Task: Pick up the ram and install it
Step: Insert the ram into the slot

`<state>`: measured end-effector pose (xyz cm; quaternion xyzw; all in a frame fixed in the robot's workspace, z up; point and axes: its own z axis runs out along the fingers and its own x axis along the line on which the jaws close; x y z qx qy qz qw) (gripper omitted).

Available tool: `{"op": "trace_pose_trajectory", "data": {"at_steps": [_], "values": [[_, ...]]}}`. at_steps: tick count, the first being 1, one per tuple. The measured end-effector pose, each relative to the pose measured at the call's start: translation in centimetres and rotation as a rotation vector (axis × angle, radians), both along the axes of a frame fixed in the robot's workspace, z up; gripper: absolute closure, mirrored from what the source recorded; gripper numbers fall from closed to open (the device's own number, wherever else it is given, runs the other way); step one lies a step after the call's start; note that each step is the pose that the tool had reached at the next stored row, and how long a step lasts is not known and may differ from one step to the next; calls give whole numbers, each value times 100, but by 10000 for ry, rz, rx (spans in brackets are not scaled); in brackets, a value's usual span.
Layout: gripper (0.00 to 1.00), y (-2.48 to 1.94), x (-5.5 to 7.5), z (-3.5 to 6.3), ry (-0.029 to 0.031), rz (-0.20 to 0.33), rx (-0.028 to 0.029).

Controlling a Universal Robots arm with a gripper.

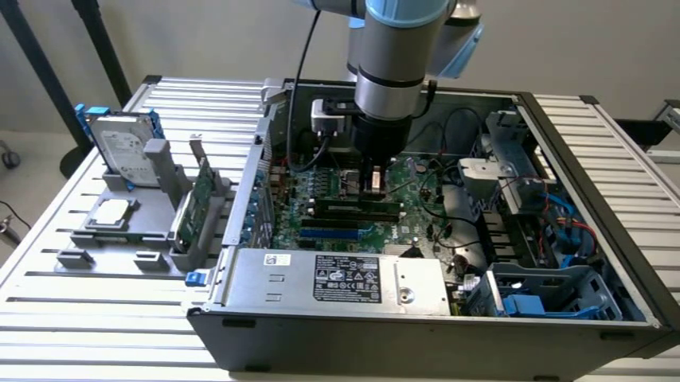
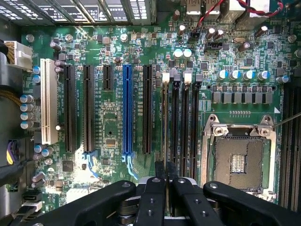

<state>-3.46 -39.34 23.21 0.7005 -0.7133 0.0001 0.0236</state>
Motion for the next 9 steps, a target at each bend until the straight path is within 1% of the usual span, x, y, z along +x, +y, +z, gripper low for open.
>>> {"op": "trace_pose_trajectory", "data": {"at_steps": [9], "values": [[87,2,3,-2,-5,-1,5]]}}
